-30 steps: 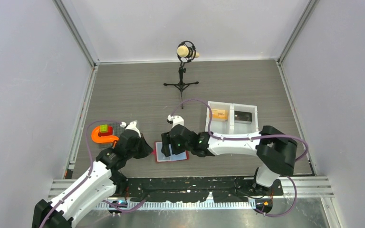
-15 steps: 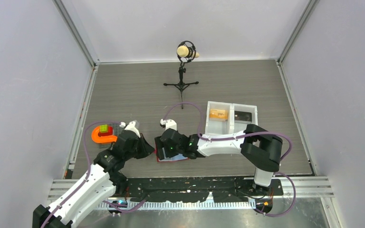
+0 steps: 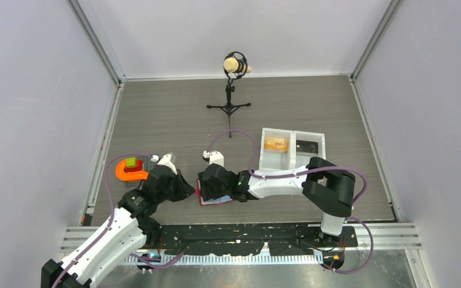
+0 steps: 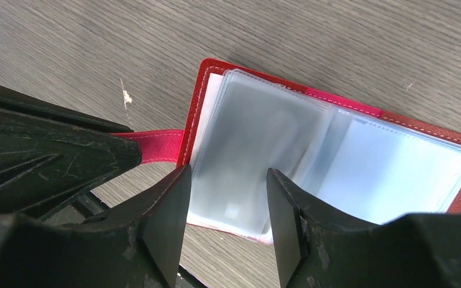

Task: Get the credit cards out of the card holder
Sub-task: Remove the credit card from the card holder.

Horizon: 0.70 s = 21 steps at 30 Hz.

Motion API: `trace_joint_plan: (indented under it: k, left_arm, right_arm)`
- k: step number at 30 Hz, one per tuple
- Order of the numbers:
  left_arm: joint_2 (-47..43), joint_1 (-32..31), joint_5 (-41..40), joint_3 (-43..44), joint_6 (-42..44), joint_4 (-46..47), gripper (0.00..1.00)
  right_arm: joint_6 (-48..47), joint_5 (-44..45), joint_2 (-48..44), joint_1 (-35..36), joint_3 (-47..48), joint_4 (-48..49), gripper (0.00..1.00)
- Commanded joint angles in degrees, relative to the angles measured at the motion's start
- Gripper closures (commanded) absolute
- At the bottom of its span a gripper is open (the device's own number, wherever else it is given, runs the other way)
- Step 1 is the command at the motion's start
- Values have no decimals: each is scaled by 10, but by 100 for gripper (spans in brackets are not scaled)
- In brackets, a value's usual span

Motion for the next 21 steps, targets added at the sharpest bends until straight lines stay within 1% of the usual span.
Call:
trace_joint_plan:
  k: [1, 8, 21]
  left_arm:
    - [-5, 2, -2, 7, 10, -3, 100]
    - [-3, 2, -6, 12, 18, -12, 100]
    - [3, 2, -10, 14, 26, -19, 100]
  right_arm:
    - [6, 42, -18, 2, 4, -8, 45]
    - [5, 65, -43, 2, -3, -33, 43]
    - [1, 79, -80, 2, -15, -41, 42]
